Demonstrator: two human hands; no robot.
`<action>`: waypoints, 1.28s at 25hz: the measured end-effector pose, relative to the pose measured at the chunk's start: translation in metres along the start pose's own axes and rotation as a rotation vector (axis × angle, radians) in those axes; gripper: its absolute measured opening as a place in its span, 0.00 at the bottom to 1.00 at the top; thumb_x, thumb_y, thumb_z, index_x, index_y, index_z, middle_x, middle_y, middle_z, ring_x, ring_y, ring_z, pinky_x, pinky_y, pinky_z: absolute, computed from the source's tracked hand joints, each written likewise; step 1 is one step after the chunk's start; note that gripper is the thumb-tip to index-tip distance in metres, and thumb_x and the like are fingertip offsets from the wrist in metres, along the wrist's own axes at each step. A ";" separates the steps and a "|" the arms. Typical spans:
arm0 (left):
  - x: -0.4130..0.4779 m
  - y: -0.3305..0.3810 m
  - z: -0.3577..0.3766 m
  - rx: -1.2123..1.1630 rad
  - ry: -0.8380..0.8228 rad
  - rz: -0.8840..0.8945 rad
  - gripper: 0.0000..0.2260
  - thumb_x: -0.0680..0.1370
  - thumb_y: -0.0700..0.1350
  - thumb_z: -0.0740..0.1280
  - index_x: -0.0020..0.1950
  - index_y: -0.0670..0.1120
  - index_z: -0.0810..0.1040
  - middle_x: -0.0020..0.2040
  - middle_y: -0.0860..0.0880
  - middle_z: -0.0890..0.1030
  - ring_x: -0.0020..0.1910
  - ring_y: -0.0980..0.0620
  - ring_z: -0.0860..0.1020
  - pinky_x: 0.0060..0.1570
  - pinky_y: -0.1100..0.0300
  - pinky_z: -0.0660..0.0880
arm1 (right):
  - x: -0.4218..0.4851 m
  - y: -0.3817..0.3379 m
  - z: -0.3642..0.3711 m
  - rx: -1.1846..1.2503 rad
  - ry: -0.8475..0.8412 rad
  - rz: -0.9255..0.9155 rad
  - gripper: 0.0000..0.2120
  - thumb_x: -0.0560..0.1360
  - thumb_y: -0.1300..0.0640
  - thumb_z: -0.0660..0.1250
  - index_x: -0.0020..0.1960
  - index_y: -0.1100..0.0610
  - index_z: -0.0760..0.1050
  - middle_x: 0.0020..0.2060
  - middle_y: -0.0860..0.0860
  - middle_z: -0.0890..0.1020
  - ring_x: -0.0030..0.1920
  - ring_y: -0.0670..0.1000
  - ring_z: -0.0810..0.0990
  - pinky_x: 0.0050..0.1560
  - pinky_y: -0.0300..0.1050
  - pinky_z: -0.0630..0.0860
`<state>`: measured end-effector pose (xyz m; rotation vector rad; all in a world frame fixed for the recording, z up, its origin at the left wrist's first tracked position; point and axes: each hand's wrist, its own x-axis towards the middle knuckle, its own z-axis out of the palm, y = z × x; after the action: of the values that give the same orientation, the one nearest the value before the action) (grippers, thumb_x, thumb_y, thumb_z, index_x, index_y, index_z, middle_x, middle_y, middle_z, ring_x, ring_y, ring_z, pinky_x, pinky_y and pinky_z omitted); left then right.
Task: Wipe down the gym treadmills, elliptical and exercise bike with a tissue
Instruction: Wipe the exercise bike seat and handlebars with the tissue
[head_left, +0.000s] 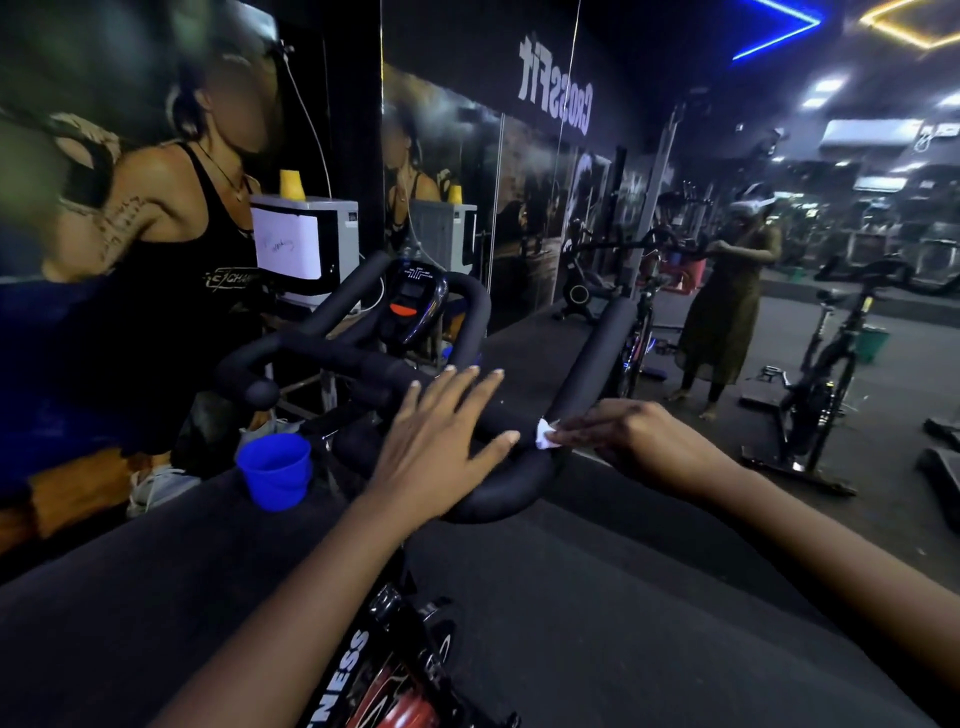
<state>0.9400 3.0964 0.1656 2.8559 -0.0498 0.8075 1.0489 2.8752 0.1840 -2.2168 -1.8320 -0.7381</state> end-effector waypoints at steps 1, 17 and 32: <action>0.008 0.009 0.003 0.021 -0.062 0.029 0.36 0.73 0.69 0.44 0.78 0.56 0.51 0.78 0.51 0.54 0.77 0.52 0.50 0.74 0.50 0.44 | -0.006 0.003 -0.001 -0.004 0.077 0.083 0.18 0.70 0.68 0.64 0.57 0.56 0.81 0.54 0.51 0.82 0.52 0.47 0.80 0.54 0.37 0.73; 0.024 0.027 0.016 0.070 -0.375 -0.007 0.30 0.78 0.66 0.50 0.78 0.56 0.51 0.78 0.54 0.50 0.77 0.54 0.43 0.75 0.50 0.39 | -0.007 -0.012 0.068 0.067 0.632 0.737 0.27 0.61 0.75 0.64 0.58 0.60 0.79 0.50 0.56 0.83 0.50 0.51 0.81 0.53 0.33 0.68; 0.024 0.025 0.018 0.085 -0.397 0.001 0.31 0.77 0.68 0.48 0.78 0.57 0.50 0.78 0.54 0.50 0.77 0.54 0.42 0.74 0.52 0.38 | 0.029 0.067 0.034 0.201 0.817 0.904 0.21 0.66 0.77 0.61 0.54 0.64 0.80 0.52 0.59 0.82 0.52 0.56 0.81 0.58 0.36 0.71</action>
<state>0.9680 3.0694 0.1669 3.0497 -0.0695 0.2365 1.1251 2.8996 0.1799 -1.8631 -0.4301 -0.9576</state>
